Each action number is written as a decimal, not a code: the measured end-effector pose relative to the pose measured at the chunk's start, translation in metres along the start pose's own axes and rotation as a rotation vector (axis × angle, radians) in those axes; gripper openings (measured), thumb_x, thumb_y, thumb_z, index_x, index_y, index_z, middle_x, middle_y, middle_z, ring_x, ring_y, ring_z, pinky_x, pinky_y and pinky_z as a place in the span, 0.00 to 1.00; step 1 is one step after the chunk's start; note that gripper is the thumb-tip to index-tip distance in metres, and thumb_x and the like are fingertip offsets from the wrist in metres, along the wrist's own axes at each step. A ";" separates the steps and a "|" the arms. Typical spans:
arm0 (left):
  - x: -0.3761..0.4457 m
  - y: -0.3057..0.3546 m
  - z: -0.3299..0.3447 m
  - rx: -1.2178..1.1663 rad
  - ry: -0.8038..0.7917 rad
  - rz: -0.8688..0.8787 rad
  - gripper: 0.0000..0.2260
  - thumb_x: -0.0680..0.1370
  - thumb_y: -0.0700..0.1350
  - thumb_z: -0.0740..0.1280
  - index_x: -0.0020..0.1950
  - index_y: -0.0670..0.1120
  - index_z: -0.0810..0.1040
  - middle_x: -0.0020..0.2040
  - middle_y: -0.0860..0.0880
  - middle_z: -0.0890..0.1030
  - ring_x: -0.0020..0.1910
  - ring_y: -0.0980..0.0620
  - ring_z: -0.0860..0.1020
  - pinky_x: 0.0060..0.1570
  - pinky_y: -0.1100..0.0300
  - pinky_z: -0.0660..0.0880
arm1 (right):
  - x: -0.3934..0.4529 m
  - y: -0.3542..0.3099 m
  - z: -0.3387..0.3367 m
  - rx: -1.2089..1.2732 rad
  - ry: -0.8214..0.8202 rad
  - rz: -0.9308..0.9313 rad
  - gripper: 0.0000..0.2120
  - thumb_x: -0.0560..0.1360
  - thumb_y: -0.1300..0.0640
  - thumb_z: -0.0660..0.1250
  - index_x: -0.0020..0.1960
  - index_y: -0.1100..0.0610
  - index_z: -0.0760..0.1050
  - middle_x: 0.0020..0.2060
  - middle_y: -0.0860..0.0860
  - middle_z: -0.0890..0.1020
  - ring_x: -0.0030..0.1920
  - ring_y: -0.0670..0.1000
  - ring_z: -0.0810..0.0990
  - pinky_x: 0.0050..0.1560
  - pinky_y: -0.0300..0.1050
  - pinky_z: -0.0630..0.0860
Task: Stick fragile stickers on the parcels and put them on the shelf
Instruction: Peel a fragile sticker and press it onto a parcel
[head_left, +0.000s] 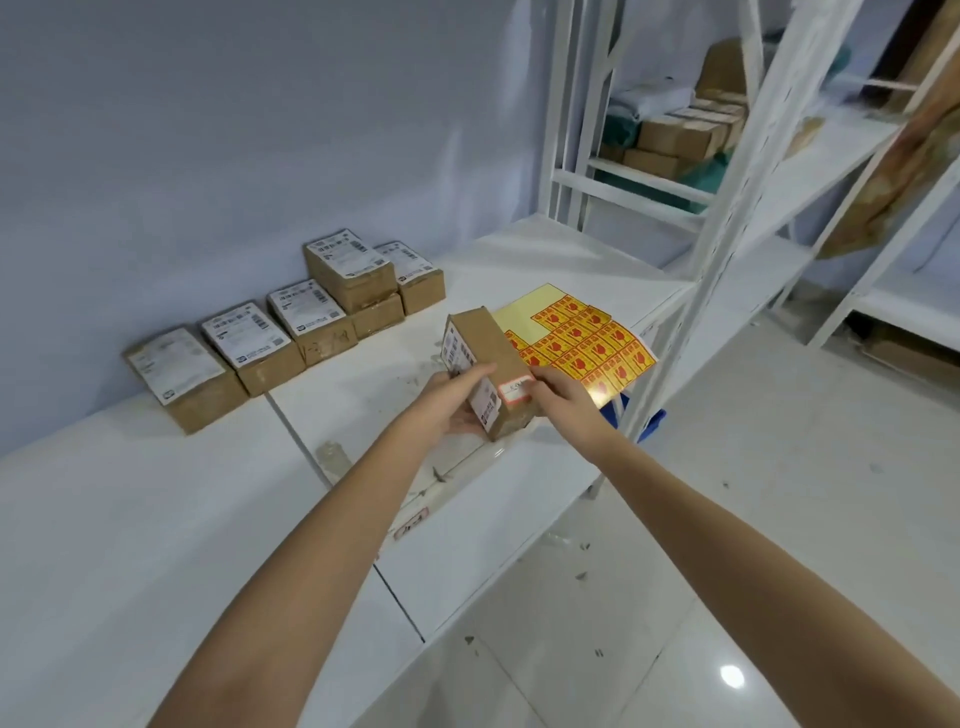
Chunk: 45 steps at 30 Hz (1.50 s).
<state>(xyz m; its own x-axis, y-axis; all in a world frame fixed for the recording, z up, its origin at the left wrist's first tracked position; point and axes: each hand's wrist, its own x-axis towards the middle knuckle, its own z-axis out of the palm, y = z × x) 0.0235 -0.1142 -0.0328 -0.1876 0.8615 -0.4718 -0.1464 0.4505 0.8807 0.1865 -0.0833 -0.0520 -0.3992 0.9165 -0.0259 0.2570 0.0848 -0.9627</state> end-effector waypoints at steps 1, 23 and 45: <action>0.001 -0.001 0.002 -0.007 0.014 -0.002 0.23 0.73 0.53 0.71 0.62 0.42 0.74 0.49 0.41 0.82 0.45 0.44 0.83 0.35 0.53 0.81 | 0.005 0.002 -0.003 -0.008 -0.015 0.013 0.11 0.79 0.58 0.58 0.57 0.53 0.77 0.47 0.50 0.81 0.48 0.49 0.78 0.52 0.48 0.75; 0.020 -0.003 -0.010 0.320 0.236 0.109 0.21 0.78 0.57 0.63 0.64 0.46 0.64 0.54 0.49 0.77 0.49 0.48 0.80 0.47 0.52 0.78 | 0.085 -0.003 0.018 -0.250 -0.286 -0.071 0.12 0.77 0.51 0.63 0.57 0.56 0.74 0.46 0.47 0.79 0.46 0.46 0.78 0.42 0.40 0.74; 0.027 -0.017 0.039 1.457 0.734 0.503 0.25 0.79 0.54 0.52 0.70 0.41 0.69 0.71 0.45 0.69 0.71 0.47 0.66 0.69 0.51 0.58 | 0.176 0.026 -0.061 -0.462 -0.556 -0.213 0.06 0.76 0.57 0.61 0.43 0.49 0.75 0.41 0.46 0.80 0.42 0.51 0.79 0.48 0.53 0.77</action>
<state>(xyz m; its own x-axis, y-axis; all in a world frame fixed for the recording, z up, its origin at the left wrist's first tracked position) 0.0591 -0.0896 -0.0585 -0.3701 0.8818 0.2922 0.9266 0.3731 0.0477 0.1766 0.1039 -0.0654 -0.8356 0.5399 -0.1018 0.4185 0.5055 -0.7545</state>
